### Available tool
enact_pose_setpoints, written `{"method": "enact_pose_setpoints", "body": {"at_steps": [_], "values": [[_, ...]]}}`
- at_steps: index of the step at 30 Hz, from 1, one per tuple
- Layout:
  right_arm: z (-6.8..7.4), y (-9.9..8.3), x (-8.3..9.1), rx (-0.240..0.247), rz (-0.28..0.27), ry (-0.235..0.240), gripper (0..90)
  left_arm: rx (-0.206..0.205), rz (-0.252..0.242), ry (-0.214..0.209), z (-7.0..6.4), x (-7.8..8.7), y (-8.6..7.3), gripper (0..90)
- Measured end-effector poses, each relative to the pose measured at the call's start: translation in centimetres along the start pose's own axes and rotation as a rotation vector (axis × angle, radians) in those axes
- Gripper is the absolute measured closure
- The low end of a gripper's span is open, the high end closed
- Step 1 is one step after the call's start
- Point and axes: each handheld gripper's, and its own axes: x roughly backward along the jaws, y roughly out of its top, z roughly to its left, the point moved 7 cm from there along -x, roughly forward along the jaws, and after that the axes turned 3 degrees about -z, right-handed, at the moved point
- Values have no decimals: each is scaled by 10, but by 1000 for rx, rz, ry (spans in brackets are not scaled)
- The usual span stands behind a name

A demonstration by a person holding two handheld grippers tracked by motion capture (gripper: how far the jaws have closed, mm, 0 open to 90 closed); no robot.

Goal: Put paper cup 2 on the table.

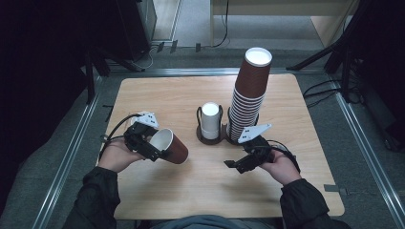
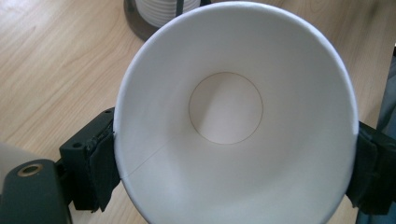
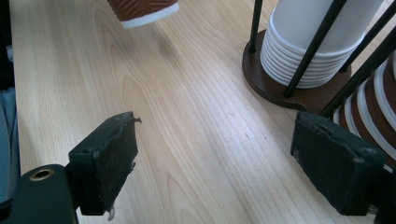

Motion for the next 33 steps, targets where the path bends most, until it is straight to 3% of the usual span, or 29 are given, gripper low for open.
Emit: {"method": "enact_pose_setpoints", "body": {"at_steps": [14,23,33], "values": [[-4,1,3,0,-7,-6,152,51,35,40,16,19,-21,92],[-7,0,2,-3,0,-5,152,79,83,103,30,29,-38,89],[-8,-1,-1,-5,5,0,152,147,115,147,47,41,-57,89]]}}
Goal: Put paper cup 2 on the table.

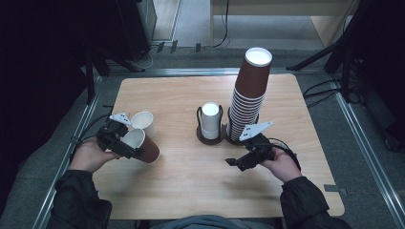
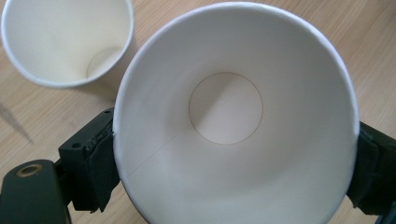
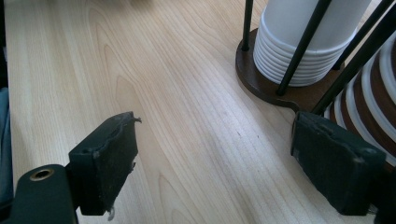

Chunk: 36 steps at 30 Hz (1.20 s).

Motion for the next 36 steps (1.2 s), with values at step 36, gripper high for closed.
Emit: {"method": "enact_pose_setpoints", "body": {"at_steps": [36], "values": [[-1,-3,-3,9,20,-3,152,52,89,120,14,-18,-6,42]]}}
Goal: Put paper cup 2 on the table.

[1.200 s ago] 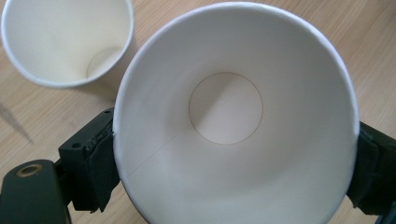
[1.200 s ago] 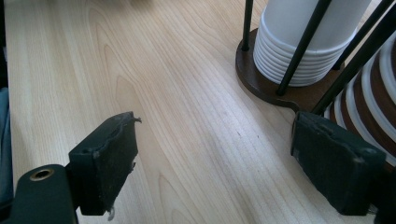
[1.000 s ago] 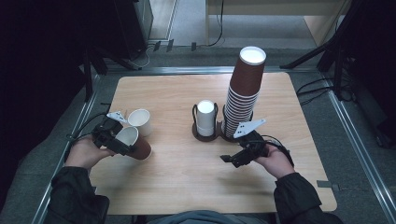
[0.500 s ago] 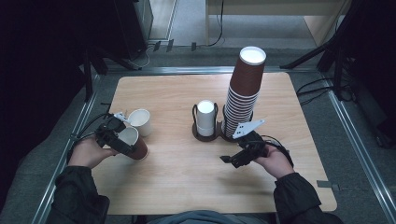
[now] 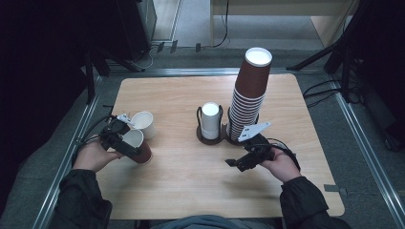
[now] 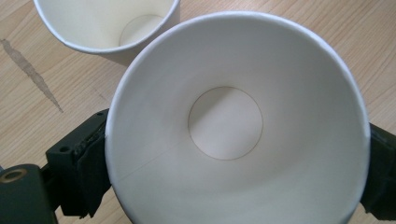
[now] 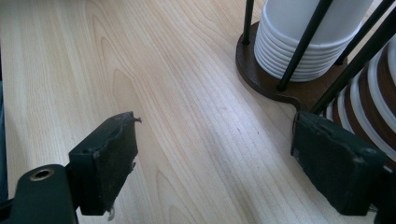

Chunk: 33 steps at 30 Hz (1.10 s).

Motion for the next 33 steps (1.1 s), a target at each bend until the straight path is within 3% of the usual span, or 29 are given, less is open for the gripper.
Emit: {"method": "enact_pose_setpoints", "body": {"at_steps": [19,25,33], "values": [[0,0,0,-1,2,-2,152,0,-44,-38,-5,4,6,26],[-1,0,0,-1,3,-1,152,16,-84,-50,-5,12,10,26],[0,-1,0,3,6,-2,152,5,-59,-49,-6,5,8,26]]}}
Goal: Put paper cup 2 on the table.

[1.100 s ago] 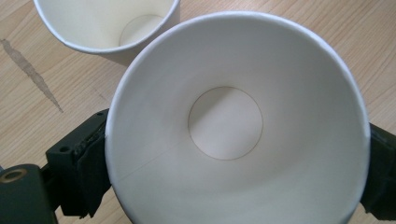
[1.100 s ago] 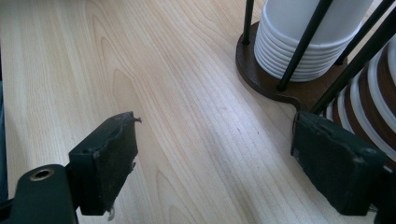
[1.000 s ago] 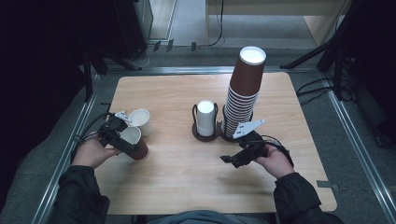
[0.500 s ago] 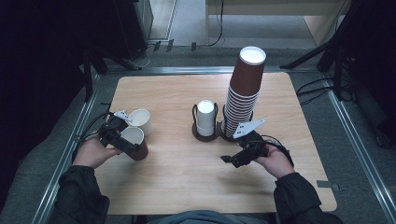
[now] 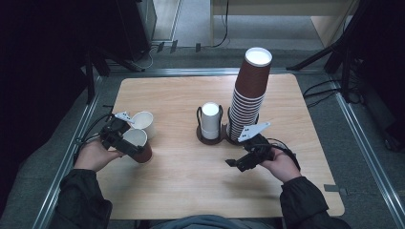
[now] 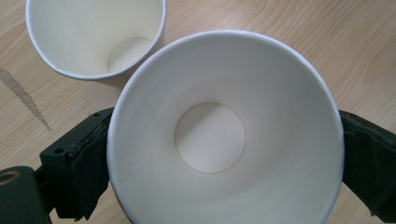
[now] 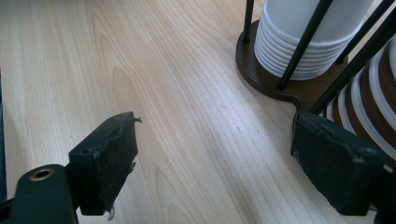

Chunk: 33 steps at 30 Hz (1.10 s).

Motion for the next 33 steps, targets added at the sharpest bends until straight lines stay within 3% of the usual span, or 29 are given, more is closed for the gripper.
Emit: {"method": "enact_pose_setpoints", "body": {"at_steps": [11,15,20,26,30,32,33], "values": [[0,0,0,2,3,0,152,-1,-4,-21,-2,-4,0,0],[0,0,0,-1,3,-1,152,3,-23,-29,-3,0,2,0],[0,-1,0,0,4,0,152,-4,-37,-6,-4,9,6,0],[0,-1,0,-1,7,1,152,7,-91,-22,-9,21,16,0],[1,-2,0,3,7,0,152,-25,-113,-26,-17,25,25,0],[2,-2,0,3,11,1,152,-51,-126,-9,-22,26,30,0],[2,-2,0,4,12,-1,152,-49,-131,-27,-24,27,32,0]]}}
